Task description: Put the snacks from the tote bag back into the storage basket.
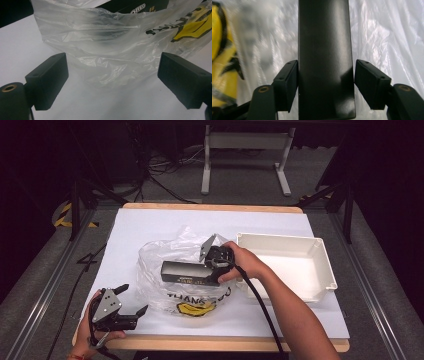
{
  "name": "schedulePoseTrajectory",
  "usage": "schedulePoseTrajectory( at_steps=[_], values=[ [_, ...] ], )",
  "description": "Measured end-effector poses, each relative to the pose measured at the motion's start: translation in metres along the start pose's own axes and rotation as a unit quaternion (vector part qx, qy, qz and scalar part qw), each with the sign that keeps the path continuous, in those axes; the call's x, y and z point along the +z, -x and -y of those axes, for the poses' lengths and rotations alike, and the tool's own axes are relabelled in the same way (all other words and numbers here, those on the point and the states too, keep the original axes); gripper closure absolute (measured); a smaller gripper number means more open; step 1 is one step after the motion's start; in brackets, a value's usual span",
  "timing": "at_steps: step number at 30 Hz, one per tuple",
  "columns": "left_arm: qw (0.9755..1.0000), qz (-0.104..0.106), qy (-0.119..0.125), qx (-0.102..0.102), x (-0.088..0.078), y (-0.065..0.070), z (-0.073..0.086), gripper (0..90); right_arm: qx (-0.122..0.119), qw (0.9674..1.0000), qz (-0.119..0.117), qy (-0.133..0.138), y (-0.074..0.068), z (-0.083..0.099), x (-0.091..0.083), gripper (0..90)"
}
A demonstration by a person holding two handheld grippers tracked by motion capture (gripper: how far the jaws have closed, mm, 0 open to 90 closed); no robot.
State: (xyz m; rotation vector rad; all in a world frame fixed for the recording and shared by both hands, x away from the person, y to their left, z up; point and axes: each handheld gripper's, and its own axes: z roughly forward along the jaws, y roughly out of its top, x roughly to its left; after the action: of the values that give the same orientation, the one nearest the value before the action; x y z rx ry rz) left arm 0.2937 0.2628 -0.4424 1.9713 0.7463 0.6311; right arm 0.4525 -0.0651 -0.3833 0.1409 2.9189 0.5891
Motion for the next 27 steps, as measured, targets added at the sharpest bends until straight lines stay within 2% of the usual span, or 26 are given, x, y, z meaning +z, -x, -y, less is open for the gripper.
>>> schedulePoseTrajectory(
  at_steps=[5, 9, 18, 27],
  values=[
    [1.0000, 0.003, -0.002, -0.001, 0.000, 0.000, 0.000, 10.7, -0.003, 0.9999, -0.012, -0.010, 0.000, -0.002, 0.003, 40.3],
    [1.0000, 0.005, -0.005, 0.001, 0.001, 0.000, 0.000, 10.7, -0.006, 0.9999, -0.010, -0.007, -0.001, -0.003, 0.003, 42.1],
    [0.9999, 0.009, -0.009, 0.003, 0.003, 0.001, 0.001, 10.6, -0.031, 0.9995, -0.006, 0.006, -0.004, -0.009, -0.001, 43.0],
    [0.9999, 0.008, -0.008, 0.002, 0.003, 0.001, 0.001, 10.4, -0.035, 0.9992, 0.000, 0.019, -0.005, -0.013, -0.010, 43.1]
  ],
)
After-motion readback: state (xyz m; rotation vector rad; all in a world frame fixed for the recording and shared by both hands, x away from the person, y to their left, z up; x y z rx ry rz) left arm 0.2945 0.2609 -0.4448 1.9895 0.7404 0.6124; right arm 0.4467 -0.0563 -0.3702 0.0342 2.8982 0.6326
